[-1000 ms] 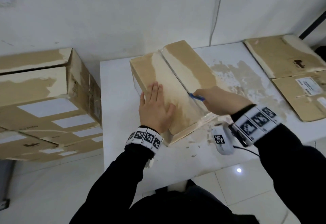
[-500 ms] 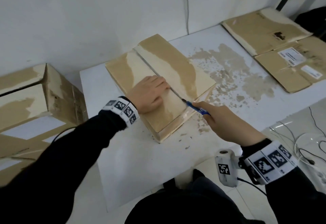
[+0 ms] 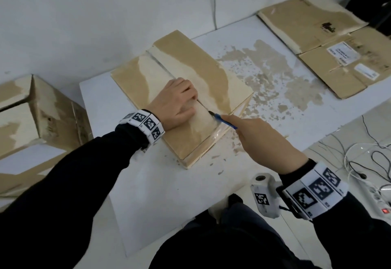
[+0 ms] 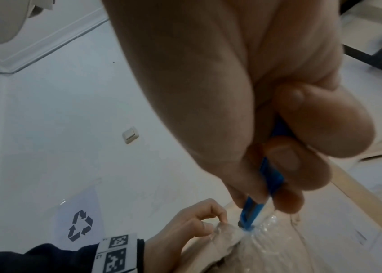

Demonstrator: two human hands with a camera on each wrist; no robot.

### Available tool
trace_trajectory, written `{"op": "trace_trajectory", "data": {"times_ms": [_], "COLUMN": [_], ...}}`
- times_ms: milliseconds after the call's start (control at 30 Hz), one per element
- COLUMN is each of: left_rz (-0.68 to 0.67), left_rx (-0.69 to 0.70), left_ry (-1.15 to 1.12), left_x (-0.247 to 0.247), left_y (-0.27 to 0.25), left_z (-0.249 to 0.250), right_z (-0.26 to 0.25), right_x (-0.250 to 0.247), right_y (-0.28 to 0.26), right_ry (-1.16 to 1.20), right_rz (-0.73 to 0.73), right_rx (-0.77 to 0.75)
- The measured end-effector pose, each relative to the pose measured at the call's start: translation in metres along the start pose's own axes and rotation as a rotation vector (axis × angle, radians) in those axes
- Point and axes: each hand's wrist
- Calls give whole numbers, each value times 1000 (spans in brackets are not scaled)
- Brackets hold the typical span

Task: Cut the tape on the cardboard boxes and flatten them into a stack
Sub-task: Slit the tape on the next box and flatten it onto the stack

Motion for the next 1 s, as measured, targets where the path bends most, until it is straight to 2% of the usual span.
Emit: {"op": "trace_trajectory", "data": {"times_ms": [100, 167, 267, 400, 533, 700, 800, 933, 1000], "left_rz": [69, 72, 89, 108, 130, 103, 140, 133, 104], "left_rx": [25, 30, 11, 2, 5, 8, -3, 17, 25], "left_ry": [-5, 18, 45, 74, 58, 89, 79, 67, 81], "left_x": [1, 1, 2, 2, 2, 2, 1, 2, 3], "left_y": [0, 0, 0, -2, -4, 0, 7, 5, 5], "left_z": [-2, -2, -1, 0, 0, 5, 6, 3, 2], "right_z": [-1, -7, -11, 6, -3, 15, 22, 23, 20], "right_x": [-6, -9, -15, -25, -19, -23, -17, 8, 14], "right_y": [4, 12, 23, 9, 14, -8, -27, -26, -28], "right_ry": [120, 98, 85, 228, 216, 144, 293, 713, 693], "right_rz": [-50, -55, -124, -198, -178, -273, -318, -248, -219], "right_rx": [-28, -49, -27, 34, 2, 18, 37, 184, 159]}}
Point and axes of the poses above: each hand's wrist, its own y-axis towards the middle knuckle, its own x-axis out of the palm, z = x × y, and after that the axes turned 12 degrees about x, right-handed
